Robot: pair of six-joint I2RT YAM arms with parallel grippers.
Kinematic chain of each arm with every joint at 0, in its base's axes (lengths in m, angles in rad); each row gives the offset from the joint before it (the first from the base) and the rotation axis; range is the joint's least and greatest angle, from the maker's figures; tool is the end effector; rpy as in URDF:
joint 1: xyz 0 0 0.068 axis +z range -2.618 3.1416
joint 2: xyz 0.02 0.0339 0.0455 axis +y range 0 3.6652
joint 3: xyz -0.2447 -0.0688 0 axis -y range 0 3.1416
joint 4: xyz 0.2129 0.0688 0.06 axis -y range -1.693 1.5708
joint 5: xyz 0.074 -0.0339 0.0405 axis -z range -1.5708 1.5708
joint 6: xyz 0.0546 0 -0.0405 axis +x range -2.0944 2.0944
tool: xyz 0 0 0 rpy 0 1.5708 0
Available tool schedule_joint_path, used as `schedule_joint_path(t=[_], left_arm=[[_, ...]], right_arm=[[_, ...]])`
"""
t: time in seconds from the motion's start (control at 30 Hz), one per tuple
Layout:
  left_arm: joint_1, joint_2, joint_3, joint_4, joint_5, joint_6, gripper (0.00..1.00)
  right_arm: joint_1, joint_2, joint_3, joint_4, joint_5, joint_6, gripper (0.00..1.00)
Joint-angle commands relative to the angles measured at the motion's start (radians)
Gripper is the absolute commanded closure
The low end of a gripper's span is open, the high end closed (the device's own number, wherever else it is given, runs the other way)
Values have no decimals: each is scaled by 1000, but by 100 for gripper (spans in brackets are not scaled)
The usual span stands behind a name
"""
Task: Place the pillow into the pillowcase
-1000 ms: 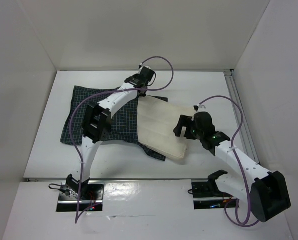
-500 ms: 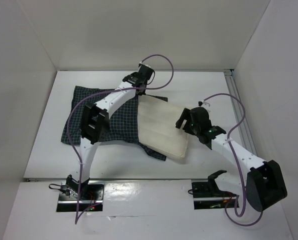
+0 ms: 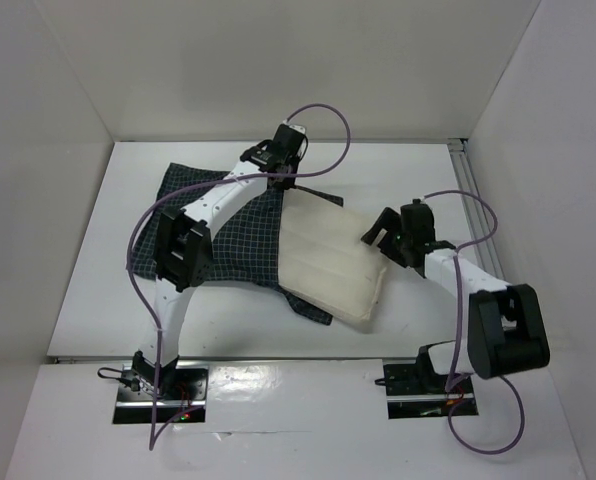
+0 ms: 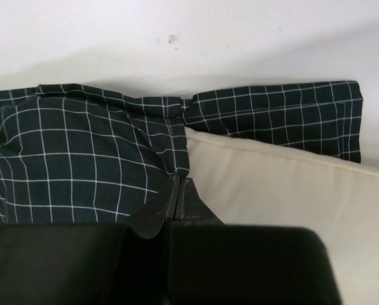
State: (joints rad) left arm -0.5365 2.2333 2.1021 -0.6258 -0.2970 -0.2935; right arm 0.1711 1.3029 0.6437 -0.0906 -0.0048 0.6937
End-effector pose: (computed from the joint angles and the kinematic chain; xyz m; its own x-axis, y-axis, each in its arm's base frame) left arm 0.4217 -0.2322 0.2514 -0.6535 0.0668 -0.7540 0.1221 0.9924 -0.0179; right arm 0.2506 0.0436 0.1789 -0.6274 0.5404 -0.5606 0.2958 0.8314 0.4704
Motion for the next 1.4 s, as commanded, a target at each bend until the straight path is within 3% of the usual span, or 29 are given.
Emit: schedule_joint_path(t=[0.0,0.03,0.1,0.3,0.43,0.5,0.57,0.63,0.73,0.77,0.83,0.93,1.07,1.17,1.37], left_arm=[[-22,-44,-2,18,84,-12,100],[-22,-44,-2,18,84,-12,100],[-22,-44,-11,18,105,10,100],[-49,-89,21,-4,163,42,100],[-76,-182,82,-107,301,34,100],[-100,-308,29,-97,334,-11,100],[-100,-395,-159,66,405,-53,100],[-111,-400,-205,132,406,-73,100],[-111,-234,-79,23,449,-84,100],[-120,-207,-17,-3,520,-84,100],[-149,-211,-52,13,561,-96,100],[-181,-253,-117,92,542,-117,100],[-181,-229,-67,65,544,-118,100],[-181,-219,-54,40,527,-118,100],[-181,-212,-63,-34,349,-96,100]], right_arm=[[-44,110,63,124,-189,-40,13],[-44,136,88,173,-240,-63,25],[-18,171,131,199,-326,-95,100],[154,40,298,146,-348,-276,100],[154,-97,375,103,-402,-335,100],[154,-160,387,74,-379,-344,100],[154,-188,316,92,-356,-312,100],[163,-163,245,205,-371,-249,100],[211,-30,159,284,-335,-237,100],[261,-2,128,298,-269,-237,100],[284,70,114,318,-253,-237,100],[312,95,114,328,-273,-237,100],[355,75,171,307,-284,-252,100],[375,18,211,262,-250,-278,100],[375,-196,154,232,-132,-281,100]])
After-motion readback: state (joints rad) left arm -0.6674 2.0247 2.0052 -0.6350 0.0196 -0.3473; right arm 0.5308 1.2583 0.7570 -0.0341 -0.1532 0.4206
